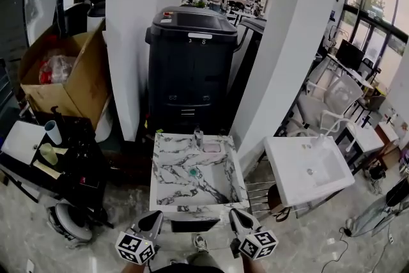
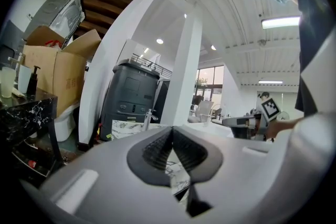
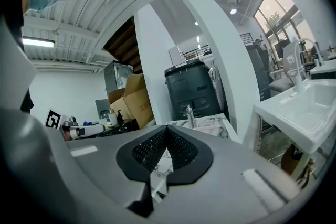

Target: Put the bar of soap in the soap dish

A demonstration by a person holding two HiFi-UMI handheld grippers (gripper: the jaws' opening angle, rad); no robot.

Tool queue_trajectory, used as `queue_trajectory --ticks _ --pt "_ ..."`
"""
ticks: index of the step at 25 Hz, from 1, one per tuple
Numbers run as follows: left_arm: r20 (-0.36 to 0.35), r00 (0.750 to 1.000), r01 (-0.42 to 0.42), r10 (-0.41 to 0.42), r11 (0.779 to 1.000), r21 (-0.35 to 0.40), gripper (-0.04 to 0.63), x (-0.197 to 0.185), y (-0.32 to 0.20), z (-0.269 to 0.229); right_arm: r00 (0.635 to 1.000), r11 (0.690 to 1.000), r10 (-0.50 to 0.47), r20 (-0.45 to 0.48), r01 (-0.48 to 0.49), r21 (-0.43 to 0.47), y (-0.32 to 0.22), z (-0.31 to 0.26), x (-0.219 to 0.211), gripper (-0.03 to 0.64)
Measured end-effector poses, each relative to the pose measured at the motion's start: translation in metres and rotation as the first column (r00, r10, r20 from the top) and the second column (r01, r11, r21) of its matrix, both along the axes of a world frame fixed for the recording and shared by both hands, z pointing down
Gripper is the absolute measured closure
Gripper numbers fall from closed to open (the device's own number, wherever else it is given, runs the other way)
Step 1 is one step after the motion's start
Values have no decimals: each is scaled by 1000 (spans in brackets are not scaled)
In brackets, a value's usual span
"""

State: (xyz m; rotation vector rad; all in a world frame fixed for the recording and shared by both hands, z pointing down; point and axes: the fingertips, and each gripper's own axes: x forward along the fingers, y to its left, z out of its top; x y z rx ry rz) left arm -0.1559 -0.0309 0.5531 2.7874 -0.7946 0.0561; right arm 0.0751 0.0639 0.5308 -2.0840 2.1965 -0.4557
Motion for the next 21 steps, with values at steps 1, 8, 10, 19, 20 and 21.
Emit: queue_trajectory --ticks 1,8,10,19,20,21 --pt "0 1000 1 -1 1000 -1 541 0 2 0 1000 1000 2 1 -2 -3 2 1 0 615" --pt "2 1000 13 -13 1000 -6 541 -6 6 3 1000 1000 5 -1 -5 -7 4 2 0 615" --pt "2 1000 15 -15 1000 -6 541 -6 7 3 1000 1000 2 -8 -2 -9 4 1 0 615" --pt "5 1000 27 -27 1000 -16 541 -8 6 5 1000 1000 -11 -21 11 -16 1 -1 1 615" --pt "6 1000 29 -29 999 -15 541 -7 5 6 1000 1000 -13 -21 13 -17 0 0 1 615" --pt "7 1000 30 -30 999 -14 541 -7 4 6 1000 1000 -15 -22 15 -18 -1 0 1 615"
